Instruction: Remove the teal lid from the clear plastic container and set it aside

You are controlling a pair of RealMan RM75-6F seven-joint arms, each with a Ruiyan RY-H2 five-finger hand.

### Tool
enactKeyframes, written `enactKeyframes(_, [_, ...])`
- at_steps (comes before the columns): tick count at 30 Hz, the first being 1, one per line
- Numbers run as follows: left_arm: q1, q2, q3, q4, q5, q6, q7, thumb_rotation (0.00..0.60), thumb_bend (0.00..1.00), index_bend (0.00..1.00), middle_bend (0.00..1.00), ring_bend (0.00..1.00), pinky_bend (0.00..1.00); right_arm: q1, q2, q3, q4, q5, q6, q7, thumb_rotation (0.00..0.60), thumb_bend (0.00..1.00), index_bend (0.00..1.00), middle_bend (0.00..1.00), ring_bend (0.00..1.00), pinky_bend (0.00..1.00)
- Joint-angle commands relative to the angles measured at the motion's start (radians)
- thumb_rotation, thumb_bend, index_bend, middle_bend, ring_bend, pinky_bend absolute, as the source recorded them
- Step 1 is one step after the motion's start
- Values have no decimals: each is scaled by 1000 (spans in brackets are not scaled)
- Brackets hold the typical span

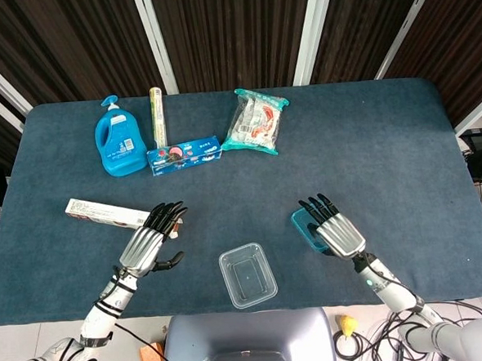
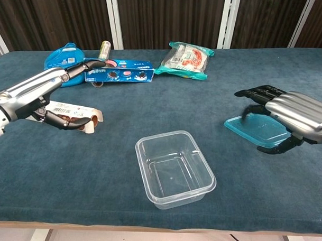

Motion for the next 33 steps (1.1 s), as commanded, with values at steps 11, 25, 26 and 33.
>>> enactKeyframes(11, [25,167,44,-147,13,-13,43,600,305,0,0,0,0,-52,480,-87,-708,78,-114,-202,476,26,0,0,0,0])
enactKeyframes(25, [334,431,167,-248,28,316,309,600,335,0,0,0,0,-462,662,-76,-829,272,363,-232,510,30,0,0,0,0])
enactKeyframes(26, [362,419,166,-231,27,354,322,600,336,0,0,0,0,-473,653,-69,-811,281,370,-219,512,31,0,0,0,0])
enactKeyframes(33, [427,402,193,-178,71,402,225,600,360,0,0,0,0,-474,633,-33,-750,306,308,-175,513,31,0,0,0,0])
